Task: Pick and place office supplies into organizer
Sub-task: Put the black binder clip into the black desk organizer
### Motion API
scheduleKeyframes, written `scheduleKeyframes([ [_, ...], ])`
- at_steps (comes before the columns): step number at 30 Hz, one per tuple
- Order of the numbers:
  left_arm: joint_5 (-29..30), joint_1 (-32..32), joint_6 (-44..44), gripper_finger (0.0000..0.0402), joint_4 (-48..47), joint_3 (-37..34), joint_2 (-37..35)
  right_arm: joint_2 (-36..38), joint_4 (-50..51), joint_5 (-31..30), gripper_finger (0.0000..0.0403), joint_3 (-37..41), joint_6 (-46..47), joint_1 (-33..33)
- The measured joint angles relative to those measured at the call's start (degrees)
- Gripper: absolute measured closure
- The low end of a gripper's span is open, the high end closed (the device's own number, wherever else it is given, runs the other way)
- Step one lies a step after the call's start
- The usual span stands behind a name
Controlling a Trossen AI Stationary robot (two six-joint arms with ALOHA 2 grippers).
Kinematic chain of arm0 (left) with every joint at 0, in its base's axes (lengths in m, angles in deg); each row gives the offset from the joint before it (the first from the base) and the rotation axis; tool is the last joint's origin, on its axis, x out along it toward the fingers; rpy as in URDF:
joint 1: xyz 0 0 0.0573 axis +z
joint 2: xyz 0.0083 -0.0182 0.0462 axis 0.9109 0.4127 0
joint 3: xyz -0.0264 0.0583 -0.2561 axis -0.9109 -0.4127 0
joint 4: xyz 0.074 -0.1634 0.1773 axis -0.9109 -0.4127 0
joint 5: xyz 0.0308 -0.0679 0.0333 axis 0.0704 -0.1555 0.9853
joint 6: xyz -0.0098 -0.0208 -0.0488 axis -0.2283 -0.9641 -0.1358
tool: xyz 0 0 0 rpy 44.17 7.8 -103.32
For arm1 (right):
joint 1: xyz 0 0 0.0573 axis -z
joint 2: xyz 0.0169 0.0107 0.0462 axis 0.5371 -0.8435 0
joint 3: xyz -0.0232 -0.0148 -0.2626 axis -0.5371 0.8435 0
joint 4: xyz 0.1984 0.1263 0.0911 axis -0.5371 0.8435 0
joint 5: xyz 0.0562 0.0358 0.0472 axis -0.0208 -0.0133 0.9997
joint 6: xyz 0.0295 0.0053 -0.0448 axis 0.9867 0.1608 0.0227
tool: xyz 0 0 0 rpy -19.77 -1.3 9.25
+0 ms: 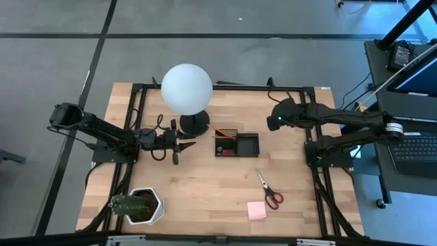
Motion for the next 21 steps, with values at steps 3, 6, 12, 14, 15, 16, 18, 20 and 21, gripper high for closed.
scheduleKeyframes([
  [3,0.00,0.00,0.01,0.0304,0.02,0.00,0.00,-1.82,1.84,0.04,0.0269,0.55,1.78,3.65],
  [6,0.00,0.00,-0.07,0.0304,0.00,0.00,0.00,-3.31,1.85,0.12,0.0269,2.53,3.00,7.08],
  [12,-0.02,0.00,-0.09,0.0304,-0.22,0.00,0.00,-4.24,1.74,0.08,0.0269,6.35,2.83,13.15],
  [14,-0.02,-0.02,-0.07,0.0304,-0.20,0.00,0.00,-4.24,1.59,0.06,0.0269,7.16,2.74,14.74],
  [15,-0.02,0.00,-0.08,0.0304,-0.22,0.00,0.00,-4.24,1.58,0.04,0.0269,7.44,2.72,15.39],
  [16,-0.02,0.00,-0.08,0.0304,-0.22,0.00,0.00,-4.24,1.54,0.03,0.0269,7.66,2.43,15.91],
  [18,-0.03,-0.01,-0.06,0.0304,-0.22,0.00,0.00,-4.24,1.53,0.00,0.0269,8.01,0.75,16.52],
  [20,-0.02,-0.02,-0.05,0.0304,-0.20,0.00,0.00,-4.24,1.49,0.00,0.0269,8.07,-0.50,17.07],
  [21,-0.02,0.00,-0.07,0.0304,-0.20,0.00,0.00,-4.24,1.39,0.00,0.0269,8.07,-0.43,17.25],
])
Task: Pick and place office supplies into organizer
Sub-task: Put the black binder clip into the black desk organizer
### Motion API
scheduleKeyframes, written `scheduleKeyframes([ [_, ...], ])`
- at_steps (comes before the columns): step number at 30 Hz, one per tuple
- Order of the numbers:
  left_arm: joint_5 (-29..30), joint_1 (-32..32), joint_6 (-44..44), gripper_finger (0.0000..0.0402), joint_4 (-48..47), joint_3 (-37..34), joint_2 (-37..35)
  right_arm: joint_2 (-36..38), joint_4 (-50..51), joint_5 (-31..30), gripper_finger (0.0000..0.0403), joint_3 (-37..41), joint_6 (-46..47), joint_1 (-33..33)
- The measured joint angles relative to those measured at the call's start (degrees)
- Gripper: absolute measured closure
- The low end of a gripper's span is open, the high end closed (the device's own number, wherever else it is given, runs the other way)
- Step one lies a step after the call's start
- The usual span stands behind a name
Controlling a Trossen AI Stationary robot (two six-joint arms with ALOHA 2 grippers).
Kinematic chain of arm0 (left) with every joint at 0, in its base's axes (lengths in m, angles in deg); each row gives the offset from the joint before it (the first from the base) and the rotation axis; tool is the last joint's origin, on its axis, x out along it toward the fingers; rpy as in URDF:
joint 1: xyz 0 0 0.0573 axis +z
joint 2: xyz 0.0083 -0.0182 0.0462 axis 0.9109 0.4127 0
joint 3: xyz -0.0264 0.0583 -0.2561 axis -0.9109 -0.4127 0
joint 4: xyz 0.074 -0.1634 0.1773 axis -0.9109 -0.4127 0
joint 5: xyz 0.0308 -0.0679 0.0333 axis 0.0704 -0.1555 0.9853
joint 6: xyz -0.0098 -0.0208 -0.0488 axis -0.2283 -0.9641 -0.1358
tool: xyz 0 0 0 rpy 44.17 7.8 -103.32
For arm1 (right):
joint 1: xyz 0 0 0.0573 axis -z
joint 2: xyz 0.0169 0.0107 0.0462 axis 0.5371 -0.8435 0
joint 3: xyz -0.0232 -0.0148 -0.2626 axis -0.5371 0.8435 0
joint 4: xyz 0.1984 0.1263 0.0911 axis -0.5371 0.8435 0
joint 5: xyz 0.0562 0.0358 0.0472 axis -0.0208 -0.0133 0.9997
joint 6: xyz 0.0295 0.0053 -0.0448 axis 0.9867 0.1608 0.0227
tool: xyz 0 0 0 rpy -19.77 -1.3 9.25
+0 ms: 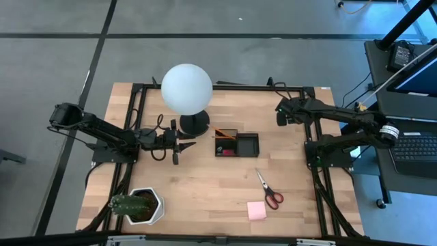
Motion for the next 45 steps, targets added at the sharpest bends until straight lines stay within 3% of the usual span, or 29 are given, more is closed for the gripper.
scheduleKeyframes([
  [7,0.00,-0.02,0.00,0.0304,0.00,0.00,0.00,0.00,-2.26,0.04,0.0258,0.00,-1.39,0.27],
  [15,0.00,-0.02,0.00,0.0304,-0.02,0.00,0.00,0.00,-3.00,0.02,0.0165,0.00,-1.43,0.27],
  [19,0.00,-0.01,0.00,0.0304,-0.02,0.00,0.00,0.00,-3.57,0.06,0.0139,0.00,-1.22,0.27],
  [25,-0.02,0.00,-1.24,0.0304,-0.02,0.00,0.00,0.00,-4.26,0.34,0.0137,0.06,3.25,2.41],
  [40,-0.13,0.00,-1.53,0.0304,-0.44,0.00,0.00,-2.46,-10.04,0.59,0.0138,0.29,-1.30,6.27],
  [45,-1.38,-0.02,-1.53,0.0304,-0.46,0.00,0.00,-5.46,-20.45,0.94,0.0138,5.48,-5.17,7.38],
])
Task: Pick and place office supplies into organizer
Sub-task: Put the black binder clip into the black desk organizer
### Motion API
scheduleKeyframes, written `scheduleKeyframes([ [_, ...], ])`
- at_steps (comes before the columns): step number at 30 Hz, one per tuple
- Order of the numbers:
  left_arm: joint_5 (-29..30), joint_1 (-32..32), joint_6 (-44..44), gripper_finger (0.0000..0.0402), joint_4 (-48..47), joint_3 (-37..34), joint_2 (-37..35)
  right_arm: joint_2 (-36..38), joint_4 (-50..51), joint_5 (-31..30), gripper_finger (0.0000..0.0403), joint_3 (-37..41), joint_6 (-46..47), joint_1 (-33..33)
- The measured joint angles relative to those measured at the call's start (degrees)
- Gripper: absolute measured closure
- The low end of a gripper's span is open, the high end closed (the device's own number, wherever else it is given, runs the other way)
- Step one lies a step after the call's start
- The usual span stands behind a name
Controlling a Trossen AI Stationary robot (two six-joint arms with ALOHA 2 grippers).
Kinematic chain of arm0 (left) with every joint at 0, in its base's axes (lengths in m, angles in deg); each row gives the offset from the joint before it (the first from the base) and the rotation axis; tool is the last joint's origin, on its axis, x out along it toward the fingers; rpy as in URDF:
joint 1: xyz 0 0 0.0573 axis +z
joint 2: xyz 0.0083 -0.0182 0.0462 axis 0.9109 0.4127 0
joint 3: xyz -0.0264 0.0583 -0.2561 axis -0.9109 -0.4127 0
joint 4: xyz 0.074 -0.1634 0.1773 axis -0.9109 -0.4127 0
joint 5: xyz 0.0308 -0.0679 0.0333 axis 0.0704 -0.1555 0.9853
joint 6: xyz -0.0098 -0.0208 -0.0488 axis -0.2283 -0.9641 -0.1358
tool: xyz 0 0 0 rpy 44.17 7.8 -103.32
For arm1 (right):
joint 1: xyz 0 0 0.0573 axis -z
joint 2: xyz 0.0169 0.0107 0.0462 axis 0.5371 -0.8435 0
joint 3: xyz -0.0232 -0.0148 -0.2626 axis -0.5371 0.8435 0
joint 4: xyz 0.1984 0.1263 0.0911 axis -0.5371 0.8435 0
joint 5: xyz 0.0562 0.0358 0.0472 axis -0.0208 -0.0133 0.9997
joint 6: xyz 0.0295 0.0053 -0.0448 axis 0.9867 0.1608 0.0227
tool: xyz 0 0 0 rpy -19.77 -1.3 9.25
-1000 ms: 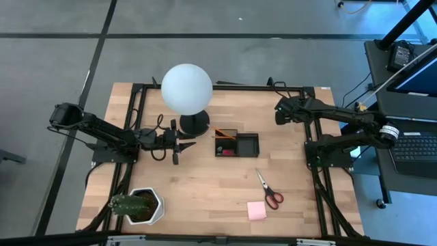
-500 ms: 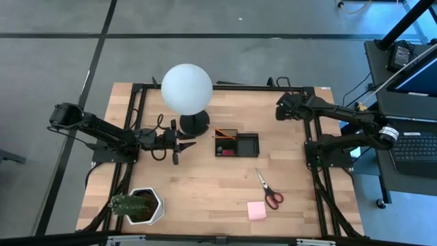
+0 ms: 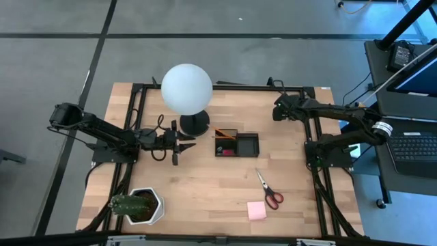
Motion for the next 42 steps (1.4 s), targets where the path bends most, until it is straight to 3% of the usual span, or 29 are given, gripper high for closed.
scheduleKeyframes([
  [8,-0.02,0.00,0.02,0.0304,-0.02,0.00,0.00,-1.29,-11.17,0.74,0.0138,7.33,-2.71,2.69],
  [19,0.01,0.00,0.15,0.0304,-0.10,0.00,0.00,-1.29,-18.94,0.77,0.0146,9.25,-5.19,2.92],
  [34,0.02,0.00,0.20,0.0304,-0.61,0.00,0.00,-1.27,-18.52,2.71,0.0283,9.25,-5.36,2.92],
  [42,0.04,0.00,0.20,0.0304,-0.61,0.00,0.00,-1.18,-18.54,2.44,0.0317,9.18,-6.68,2.92],
])
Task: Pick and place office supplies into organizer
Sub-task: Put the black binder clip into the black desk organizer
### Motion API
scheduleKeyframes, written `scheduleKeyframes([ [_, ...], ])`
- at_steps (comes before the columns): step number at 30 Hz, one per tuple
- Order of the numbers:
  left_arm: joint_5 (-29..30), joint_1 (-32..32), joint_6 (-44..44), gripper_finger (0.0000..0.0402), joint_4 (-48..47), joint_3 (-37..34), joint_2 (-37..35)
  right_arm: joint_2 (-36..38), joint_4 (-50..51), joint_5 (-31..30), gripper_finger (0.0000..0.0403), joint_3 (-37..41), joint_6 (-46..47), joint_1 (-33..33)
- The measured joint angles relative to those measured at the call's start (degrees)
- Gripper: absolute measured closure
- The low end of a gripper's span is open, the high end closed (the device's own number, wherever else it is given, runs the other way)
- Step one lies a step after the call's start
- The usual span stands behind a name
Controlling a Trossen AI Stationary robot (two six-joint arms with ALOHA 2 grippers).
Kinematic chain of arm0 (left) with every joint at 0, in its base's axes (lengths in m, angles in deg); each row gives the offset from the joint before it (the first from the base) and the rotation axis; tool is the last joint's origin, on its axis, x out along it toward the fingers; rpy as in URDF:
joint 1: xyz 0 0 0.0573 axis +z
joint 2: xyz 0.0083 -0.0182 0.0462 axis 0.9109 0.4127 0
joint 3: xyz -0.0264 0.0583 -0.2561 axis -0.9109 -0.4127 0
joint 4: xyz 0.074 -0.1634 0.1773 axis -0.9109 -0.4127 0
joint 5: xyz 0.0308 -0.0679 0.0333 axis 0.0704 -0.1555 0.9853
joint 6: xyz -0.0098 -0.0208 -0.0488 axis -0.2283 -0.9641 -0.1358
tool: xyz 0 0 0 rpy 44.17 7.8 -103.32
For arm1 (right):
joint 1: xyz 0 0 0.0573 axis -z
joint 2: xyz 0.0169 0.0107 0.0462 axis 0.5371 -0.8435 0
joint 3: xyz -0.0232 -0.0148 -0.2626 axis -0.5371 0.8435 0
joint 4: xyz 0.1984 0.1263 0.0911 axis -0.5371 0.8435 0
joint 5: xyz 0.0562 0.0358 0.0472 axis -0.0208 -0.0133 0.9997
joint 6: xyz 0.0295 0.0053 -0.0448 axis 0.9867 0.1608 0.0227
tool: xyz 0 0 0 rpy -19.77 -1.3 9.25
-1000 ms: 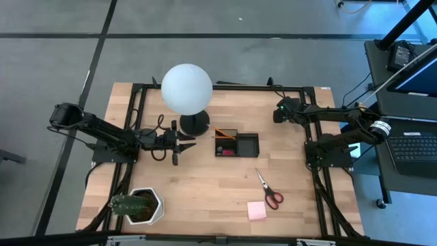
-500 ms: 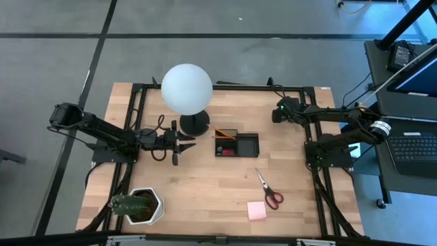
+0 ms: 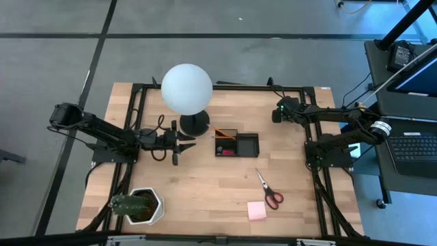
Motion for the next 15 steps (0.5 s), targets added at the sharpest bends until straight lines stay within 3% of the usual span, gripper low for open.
scheduleKeyframes([
  [15,0.00,0.01,0.00,0.0304,0.01,0.00,0.00,0.00,0.00,0.00,0.0321,-0.03,-1.25,0.00],
])
